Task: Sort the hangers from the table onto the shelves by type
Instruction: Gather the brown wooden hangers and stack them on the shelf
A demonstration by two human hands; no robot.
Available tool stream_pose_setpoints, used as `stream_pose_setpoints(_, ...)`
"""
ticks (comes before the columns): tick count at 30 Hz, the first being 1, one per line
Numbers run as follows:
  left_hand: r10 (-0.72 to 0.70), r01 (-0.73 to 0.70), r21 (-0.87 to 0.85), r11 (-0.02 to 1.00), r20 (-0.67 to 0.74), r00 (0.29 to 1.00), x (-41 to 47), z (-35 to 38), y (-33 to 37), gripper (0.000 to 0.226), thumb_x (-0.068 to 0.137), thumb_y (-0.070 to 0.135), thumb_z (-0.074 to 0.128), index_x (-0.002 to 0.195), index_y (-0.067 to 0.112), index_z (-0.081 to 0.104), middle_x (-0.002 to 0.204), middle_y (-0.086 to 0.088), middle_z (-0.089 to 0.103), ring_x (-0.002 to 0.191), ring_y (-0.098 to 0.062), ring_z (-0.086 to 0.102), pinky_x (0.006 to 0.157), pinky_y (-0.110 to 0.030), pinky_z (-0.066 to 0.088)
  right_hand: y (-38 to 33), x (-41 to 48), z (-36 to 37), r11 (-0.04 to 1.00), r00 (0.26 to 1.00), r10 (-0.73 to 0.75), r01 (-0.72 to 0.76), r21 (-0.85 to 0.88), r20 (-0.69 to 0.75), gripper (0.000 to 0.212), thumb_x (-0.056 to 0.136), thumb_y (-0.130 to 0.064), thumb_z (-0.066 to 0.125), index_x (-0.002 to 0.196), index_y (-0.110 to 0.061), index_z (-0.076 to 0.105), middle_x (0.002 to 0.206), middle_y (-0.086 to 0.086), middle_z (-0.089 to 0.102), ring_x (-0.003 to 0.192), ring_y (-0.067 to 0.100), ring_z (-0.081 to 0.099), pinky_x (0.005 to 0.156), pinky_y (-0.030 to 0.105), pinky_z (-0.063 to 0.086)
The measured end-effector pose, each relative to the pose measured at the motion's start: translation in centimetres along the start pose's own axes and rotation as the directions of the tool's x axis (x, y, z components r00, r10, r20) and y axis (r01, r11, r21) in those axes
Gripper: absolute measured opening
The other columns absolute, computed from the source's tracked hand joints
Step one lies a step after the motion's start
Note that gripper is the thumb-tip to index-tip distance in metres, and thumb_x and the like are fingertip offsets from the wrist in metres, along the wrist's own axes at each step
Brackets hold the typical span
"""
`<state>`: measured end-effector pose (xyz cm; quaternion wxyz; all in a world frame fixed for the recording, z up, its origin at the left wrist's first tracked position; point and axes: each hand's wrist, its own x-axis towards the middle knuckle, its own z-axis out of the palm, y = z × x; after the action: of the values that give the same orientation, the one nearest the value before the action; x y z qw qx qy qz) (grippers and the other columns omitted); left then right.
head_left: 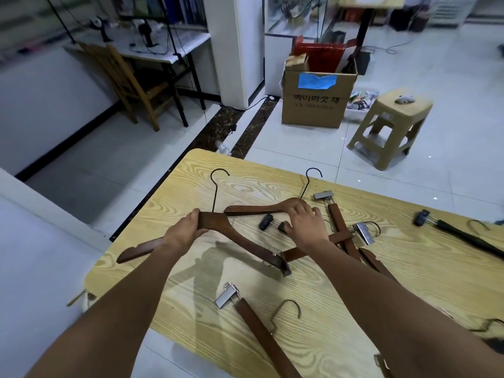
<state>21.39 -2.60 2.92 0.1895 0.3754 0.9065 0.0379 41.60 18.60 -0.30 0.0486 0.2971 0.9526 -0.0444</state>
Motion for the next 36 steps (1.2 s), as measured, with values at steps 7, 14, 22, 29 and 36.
stream_pose_setpoints(7, 0.095, -0.094, -0.032, 0.995, 0.01, 0.995, 1.4, 0.6, 1.0, 0.048, 0.096, 0.028, 0.05, 0.133, 0.005, 0.032, 0.127, -0.016, 0.05, 0.115, -0.031, 0.05, 0.09, -0.042, 0.044, 1.4, 0.2, 1.6, 0.997, 0.994, 0.073, -0.074, 0.004, 0.087, 0.04, 0.098, -0.036, 0.039, 0.133, -0.018, 0.045, 0.134, 0.008, 0.049, 0.127, 0.028, 0.041, 0.103, 0.041, 0.031)
stream_pose_setpoints(14, 0.132, -0.134, 0.039, 0.99, 0.045, 0.99, 2.9, 0.7, 1.5, 0.056, 0.096, 0.032, 0.049, 0.141, 0.007, 0.026, 0.133, -0.015, 0.048, 0.118, -0.03, 0.049, 0.094, -0.041, 0.043, 2.4, 0.7, 2.6, 0.993, 0.986, 0.12, -0.122, 0.007, 0.119, 0.04, 0.097, -0.035, 0.04, 0.132, -0.017, 0.045, 0.134, 0.008, 0.049, 0.127, 0.029, 0.041, 0.104, 0.041, 0.032)
stream_pose_setpoints(22, 0.152, -0.152, 0.066, 0.986, 0.013, 0.988, 3.6, -0.1, 1.5, 0.057, 0.096, 0.035, 0.049, 0.142, 0.01, 0.026, 0.133, -0.012, 0.048, 0.118, -0.029, 0.05, 0.093, -0.041, 0.043, 2.7, 1.1, 2.4, 0.993, 0.985, 0.116, -0.12, 0.017, 0.129, 0.039, 0.098, -0.034, 0.04, 0.133, -0.017, 0.046, 0.133, 0.009, 0.049, 0.126, 0.029, 0.041, 0.103, 0.042, 0.032)
stream_pose_setpoints(29, 0.137, -0.137, 0.065, 0.988, 0.018, 0.99, 4.5, -0.3, 1.4, 0.057, 0.096, 0.037, 0.047, 0.141, 0.01, 0.026, 0.132, -0.012, 0.049, 0.117, -0.029, 0.049, 0.092, -0.04, 0.043, 3.2, 1.9, 2.4, 0.993, 0.983, 0.116, -0.118, 0.006, 0.143, 0.04, 0.099, -0.034, 0.04, 0.134, -0.016, 0.043, 0.135, 0.009, 0.048, 0.127, 0.03, 0.04, 0.104, 0.042, 0.03)
stream_pose_setpoints(36, 0.137, -0.138, 0.065, 0.988, 0.019, 0.99, 5.1, 0.6, 0.8, 0.06, 0.095, 0.036, 0.049, 0.143, 0.008, 0.025, 0.137, -0.011, 0.045, 0.123, -0.028, 0.047, 0.097, -0.042, 0.041, 3.0, 2.6, 3.7, 0.994, 0.965, 0.103, -0.11, 0.018, 0.242, 0.042, 0.099, -0.03, 0.038, 0.139, -0.016, 0.038, 0.139, 0.01, 0.042, 0.13, 0.029, 0.037, 0.104, 0.041, 0.031)
